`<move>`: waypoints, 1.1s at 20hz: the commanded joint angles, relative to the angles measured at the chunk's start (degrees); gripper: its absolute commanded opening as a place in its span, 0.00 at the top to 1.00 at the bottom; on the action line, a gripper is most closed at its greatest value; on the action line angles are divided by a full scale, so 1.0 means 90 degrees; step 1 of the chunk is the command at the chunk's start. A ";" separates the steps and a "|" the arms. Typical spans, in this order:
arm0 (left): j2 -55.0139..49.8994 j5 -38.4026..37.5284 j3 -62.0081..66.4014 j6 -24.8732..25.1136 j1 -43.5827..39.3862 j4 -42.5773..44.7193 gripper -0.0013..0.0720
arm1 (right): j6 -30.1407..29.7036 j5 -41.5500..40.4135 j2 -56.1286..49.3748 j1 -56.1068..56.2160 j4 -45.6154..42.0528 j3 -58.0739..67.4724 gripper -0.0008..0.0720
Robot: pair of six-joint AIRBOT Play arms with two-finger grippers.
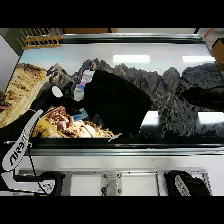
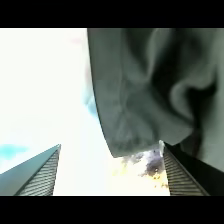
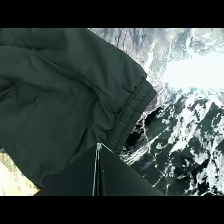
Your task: Fold the clothes and pants, and hang the long-sleeved shirts on hangers.
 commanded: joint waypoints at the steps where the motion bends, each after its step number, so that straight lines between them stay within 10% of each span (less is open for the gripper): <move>1: 0.0044 0.1183 -0.0634 0.0175 -0.0204 -0.0471 0.08 | 0.0002 0.0005 -0.0109 0.0007 0.0005 0.0002 0.94; 6: -0.0384 0.1236 -0.0160 0.0175 -0.0532 -0.0464 0.09 | 0.0000 0.0000 -0.0236 0.0019 0.0005 -0.0136 0.94; 7: -0.0573 0.1066 0.0036 0.0175 -0.0566 -0.0452 0.20 | 0.0000 0.0002 -0.0236 0.0022 0.0005 -0.0306 0.94; 9: -0.0787 0.0736 0.0413 0.0199 -0.0500 -0.0391 0.96 | 0.0000 0.0000 -0.0236 0.0119 0.0005 -0.0753 0.61; 10: -0.0782 0.0631 0.0568 0.0204 -0.0420 -0.0391 0.97 | 0.0002 -0.0007 -0.0250 0.0240 0.0005 -0.1083 0.33; 11: -0.0709 0.0505 0.0707 0.0265 -0.0306 -0.0376 0.97 | 0.0022 -0.0012 -0.0316 0.0415 0.0005 -0.1440 0.29; 22: 0.0143 -0.0010 0.0357 0.0512 -0.0039 0.0775 0.97 | 0.1741 -0.3364 -0.3172 0.3463 0.1659 -0.3135 0.29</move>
